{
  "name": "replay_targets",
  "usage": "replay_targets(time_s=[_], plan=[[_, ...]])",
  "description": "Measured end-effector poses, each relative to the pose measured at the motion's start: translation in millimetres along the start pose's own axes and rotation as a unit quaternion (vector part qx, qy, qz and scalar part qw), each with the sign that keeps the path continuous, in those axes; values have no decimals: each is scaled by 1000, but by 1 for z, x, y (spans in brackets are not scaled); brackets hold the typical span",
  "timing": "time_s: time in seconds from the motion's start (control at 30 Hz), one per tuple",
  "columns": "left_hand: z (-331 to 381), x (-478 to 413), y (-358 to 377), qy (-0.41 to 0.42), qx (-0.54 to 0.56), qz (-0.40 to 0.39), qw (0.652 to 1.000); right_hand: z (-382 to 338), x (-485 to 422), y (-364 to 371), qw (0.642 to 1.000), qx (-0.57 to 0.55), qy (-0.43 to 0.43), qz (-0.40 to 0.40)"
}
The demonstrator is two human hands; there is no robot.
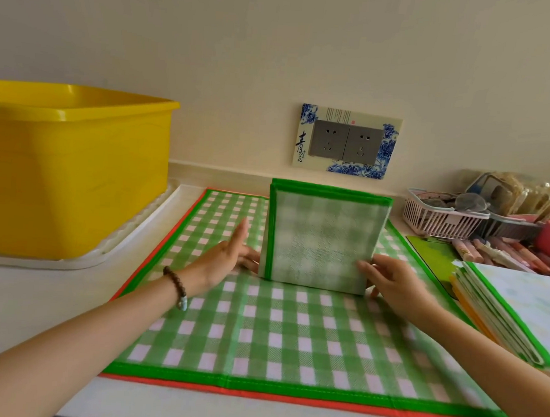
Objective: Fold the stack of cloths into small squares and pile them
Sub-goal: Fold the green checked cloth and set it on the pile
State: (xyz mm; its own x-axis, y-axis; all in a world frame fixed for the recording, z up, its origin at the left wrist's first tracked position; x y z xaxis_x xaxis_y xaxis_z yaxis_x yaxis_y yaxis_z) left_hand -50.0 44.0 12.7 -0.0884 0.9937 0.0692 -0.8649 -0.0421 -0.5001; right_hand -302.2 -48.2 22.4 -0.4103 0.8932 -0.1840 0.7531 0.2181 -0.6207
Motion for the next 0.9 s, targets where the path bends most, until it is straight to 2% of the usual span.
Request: replay_targets(time_s=[0.07, 0.17, 0.27, 0.43, 0.5, 0.6, 0.7, 0.77, 0.9], plan=[[0, -6, 3, 19, -59, 4, 998, 4, -6, 1, 999, -2, 36, 2], [-3, -16, 5, 11, -68, 35, 997, 13, -13, 2, 993, 21, 114, 6], [-1, -23, 7, 2, -72, 59, 996, 15, -19, 2, 988, 55, 143, 4], [0, -32, 7, -13, -132, 67, 989, 16, -19, 1, 983, 36, 176, 34], [4, -30, 6, -15, -163, 72, 984, 11, -18, -3, 984, 60, 151, 71], [18, -24, 8, 15, -239, 90, 967, -12, -15, 2, 980, 169, 41, 97], [29, -25, 26, 76, -281, 50, 955, -28, -11, 34, 975, 220, -13, 18], [26, -29, 40, 78, -311, 1, 947, -30, -11, 60, 961, 270, -20, -53], [14, -36, 56, 78, -387, -29, 918, -34, -13, 83, 945, 313, -45, -83]])
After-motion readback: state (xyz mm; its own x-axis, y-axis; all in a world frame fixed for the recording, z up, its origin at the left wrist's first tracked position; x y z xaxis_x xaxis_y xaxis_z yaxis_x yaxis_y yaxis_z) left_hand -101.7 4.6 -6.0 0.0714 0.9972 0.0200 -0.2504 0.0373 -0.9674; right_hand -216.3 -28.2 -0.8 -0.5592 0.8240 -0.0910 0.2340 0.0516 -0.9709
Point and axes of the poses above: each hand's wrist, its own x-axis away from the middle knuckle, its own y-axis out of the palm, z = x × y, the point moved 8 cm from there along -x, towards the middle knuckle, and after that the axes turned 1 degree about y, right-handed, at the moved point
